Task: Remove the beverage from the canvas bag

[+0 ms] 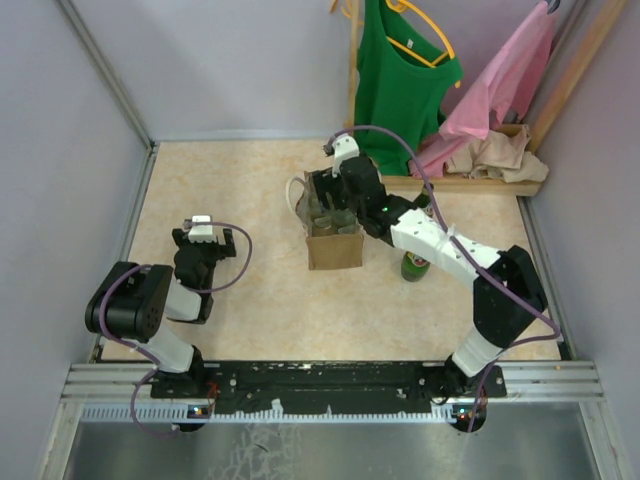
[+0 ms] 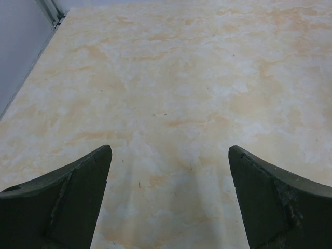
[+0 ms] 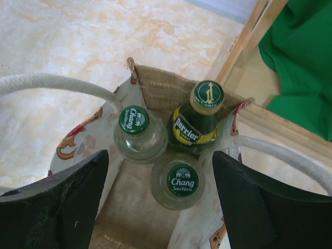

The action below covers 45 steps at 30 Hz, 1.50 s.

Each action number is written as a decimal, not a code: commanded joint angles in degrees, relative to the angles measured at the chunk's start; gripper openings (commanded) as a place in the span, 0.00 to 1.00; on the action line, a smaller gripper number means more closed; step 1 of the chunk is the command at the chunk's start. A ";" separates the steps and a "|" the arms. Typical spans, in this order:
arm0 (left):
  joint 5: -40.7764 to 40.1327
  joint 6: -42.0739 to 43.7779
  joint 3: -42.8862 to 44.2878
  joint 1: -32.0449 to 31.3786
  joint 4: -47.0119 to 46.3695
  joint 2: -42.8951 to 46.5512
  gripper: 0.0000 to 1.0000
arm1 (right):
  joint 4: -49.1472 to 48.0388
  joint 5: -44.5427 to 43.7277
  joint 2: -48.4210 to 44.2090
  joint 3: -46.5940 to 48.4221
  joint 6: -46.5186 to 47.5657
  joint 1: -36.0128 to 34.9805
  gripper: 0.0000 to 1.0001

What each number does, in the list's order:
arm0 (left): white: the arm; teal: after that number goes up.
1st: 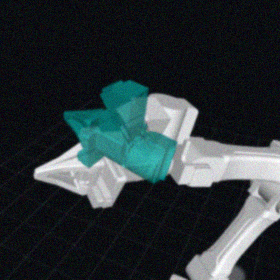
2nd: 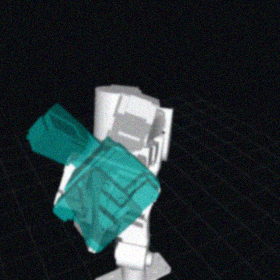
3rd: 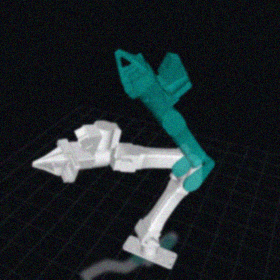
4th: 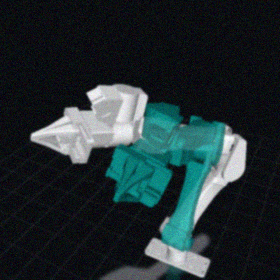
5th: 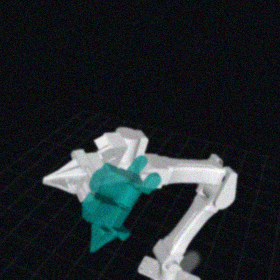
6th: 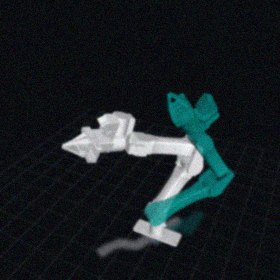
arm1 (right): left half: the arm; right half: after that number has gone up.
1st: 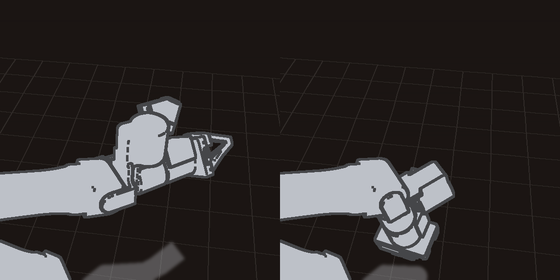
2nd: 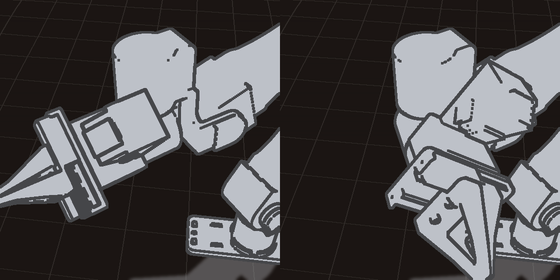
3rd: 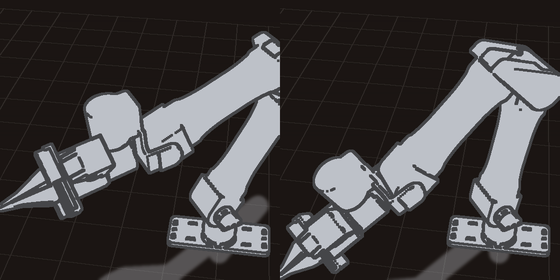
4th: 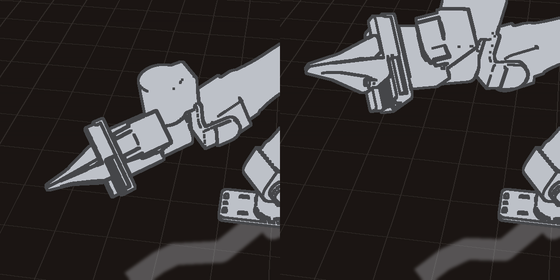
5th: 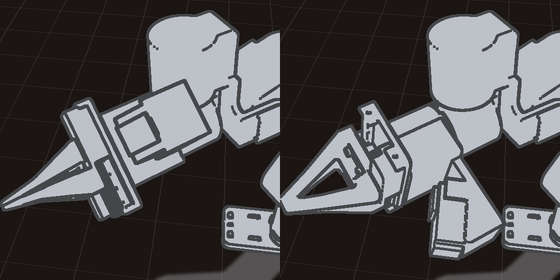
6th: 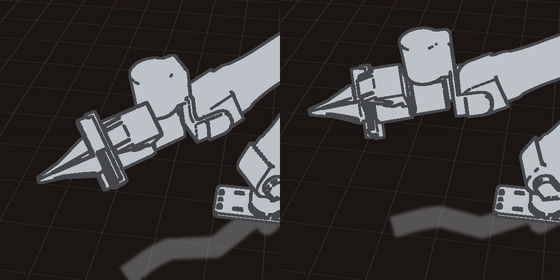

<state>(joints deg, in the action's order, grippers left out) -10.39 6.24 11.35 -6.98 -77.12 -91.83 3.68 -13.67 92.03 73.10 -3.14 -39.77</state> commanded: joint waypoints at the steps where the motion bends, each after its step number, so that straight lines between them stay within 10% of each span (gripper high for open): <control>1: 0.57 -0.51 0.77 0.30 -0.73 -0.01 1.00 | -2.61 -2.08 -1.74 -1.95 -1.78 0.05 0.79; 34: 0.64 -0.46 0.77 0.26 -0.79 -0.01 1.00 | -8.55 -7.06 6.99 -4.46 -1.83 1.47 0.55; 45: 0.64 -0.50 0.80 0.30 -0.76 -0.01 1.00 | -9.66 -7.94 8.13 -3.90 -1.08 1.43 0.18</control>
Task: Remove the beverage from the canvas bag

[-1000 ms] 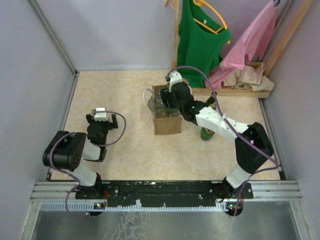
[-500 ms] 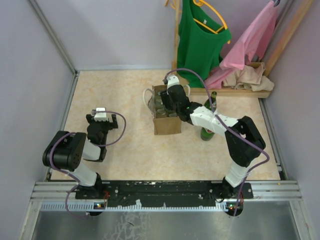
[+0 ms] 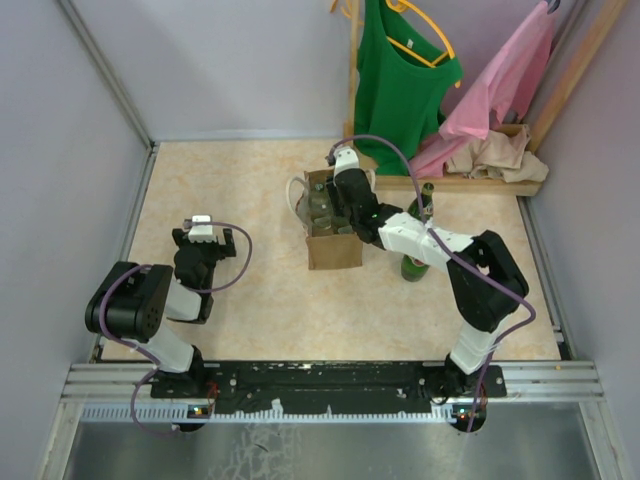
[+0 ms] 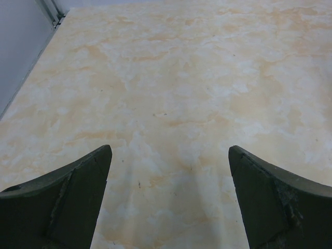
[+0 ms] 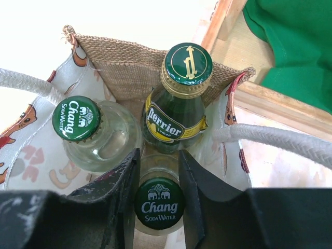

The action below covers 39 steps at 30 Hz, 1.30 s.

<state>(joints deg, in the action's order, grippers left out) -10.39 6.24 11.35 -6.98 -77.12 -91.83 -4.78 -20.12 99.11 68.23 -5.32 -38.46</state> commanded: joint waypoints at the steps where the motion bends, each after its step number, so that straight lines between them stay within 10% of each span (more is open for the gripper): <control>1: 0.68 -0.47 0.78 0.29 -0.77 -0.02 1.00 | -1.16 -1.50 1.10 1.22 1.18 0.11 0.11; 3: 0.64 -0.45 0.77 0.29 -0.80 -0.01 1.00 | -0.92 -1.50 1.16 1.63 1.38 0.18 0.00; 39: 0.64 -0.47 0.77 0.29 -0.81 -0.01 1.00 | -15.30 3.21 -25.89 9.31 12.19 -1.49 0.00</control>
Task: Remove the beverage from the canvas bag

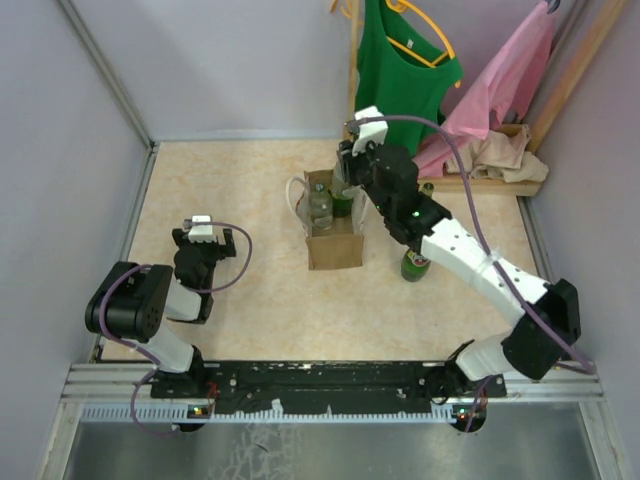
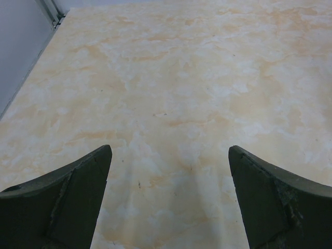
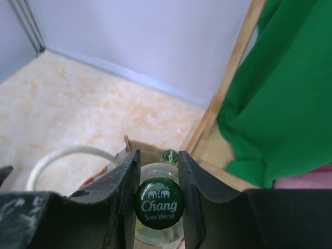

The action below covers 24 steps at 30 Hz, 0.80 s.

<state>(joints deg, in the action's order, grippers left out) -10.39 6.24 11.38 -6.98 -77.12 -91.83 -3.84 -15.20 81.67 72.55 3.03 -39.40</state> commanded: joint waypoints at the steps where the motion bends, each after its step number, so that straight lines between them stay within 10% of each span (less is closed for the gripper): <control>1: 0.64 -0.44 0.75 0.30 -0.77 0.02 1.00 | -17.60 -2.43 -9.60 4.57 4.68 -0.55 0.00; 13: 0.64 -0.45 0.75 0.23 -0.83 -0.01 1.00 | -27.66 -18.49 -12.82 4.45 21.16 -0.15 0.00; 24: 0.62 -0.51 0.73 0.25 -0.81 0.00 1.00 | -21.48 -18.04 -12.53 -2.29 10.30 8.13 0.00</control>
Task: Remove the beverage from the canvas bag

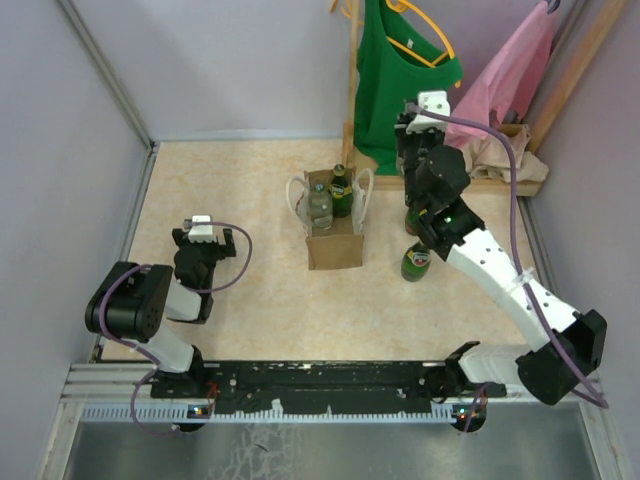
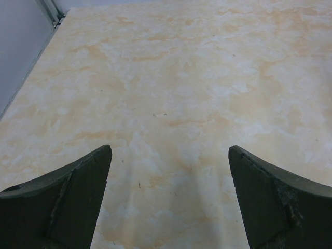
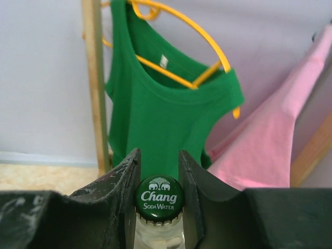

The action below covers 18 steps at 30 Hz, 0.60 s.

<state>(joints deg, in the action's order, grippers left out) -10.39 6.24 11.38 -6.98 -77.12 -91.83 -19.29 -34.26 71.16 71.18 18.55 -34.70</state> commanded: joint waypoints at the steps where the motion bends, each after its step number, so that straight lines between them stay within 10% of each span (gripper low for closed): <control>1: 0.63 -0.53 0.71 0.30 -0.76 -0.01 1.00 | -5.38 1.66 -1.87 -1.53 -6.52 4.06 0.00; 18: 0.64 -0.45 0.75 0.28 -0.76 0.09 1.00 | -3.06 9.87 6.58 -5.06 -14.46 5.25 0.00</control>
<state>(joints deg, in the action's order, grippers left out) -10.39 6.24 11.38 -6.98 -77.12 -91.83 -12.60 -25.91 78.19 64.14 5.50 -29.39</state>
